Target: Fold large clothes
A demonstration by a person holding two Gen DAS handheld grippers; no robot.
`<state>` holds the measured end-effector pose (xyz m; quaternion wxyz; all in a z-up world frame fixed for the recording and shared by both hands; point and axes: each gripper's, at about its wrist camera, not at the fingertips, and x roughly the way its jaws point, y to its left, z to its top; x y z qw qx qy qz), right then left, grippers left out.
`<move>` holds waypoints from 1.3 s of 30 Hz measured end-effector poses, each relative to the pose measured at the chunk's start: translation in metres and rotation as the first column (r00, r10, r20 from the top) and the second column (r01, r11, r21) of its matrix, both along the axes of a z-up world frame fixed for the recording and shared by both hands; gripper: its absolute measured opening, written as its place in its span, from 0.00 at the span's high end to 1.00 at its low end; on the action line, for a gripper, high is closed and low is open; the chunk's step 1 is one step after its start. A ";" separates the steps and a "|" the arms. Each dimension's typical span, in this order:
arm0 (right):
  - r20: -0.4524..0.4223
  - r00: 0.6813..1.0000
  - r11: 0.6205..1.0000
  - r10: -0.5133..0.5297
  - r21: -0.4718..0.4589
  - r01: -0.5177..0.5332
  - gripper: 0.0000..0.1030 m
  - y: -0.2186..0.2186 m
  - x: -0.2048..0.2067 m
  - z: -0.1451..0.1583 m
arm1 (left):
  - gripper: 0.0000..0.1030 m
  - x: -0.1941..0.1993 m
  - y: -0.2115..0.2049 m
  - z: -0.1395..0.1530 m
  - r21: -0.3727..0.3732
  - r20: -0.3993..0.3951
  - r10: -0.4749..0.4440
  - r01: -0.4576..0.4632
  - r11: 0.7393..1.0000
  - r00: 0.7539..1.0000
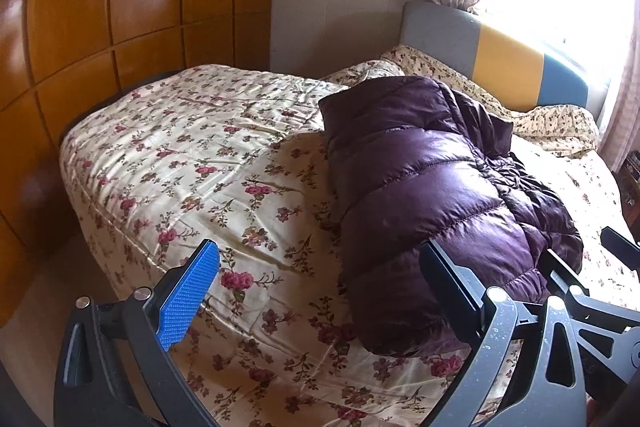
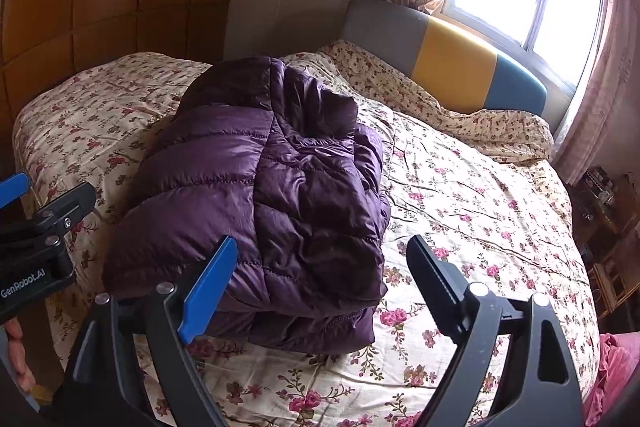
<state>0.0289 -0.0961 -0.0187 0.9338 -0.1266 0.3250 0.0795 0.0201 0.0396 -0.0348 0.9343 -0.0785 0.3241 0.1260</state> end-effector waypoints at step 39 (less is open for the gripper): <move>-0.027 0.999 0.999 -0.032 0.033 0.033 0.09 -0.005 0.004 0.000 | 0.03 -0.001 -0.012 0.002 0.004 -0.030 -0.008 0.008 1.000 1.000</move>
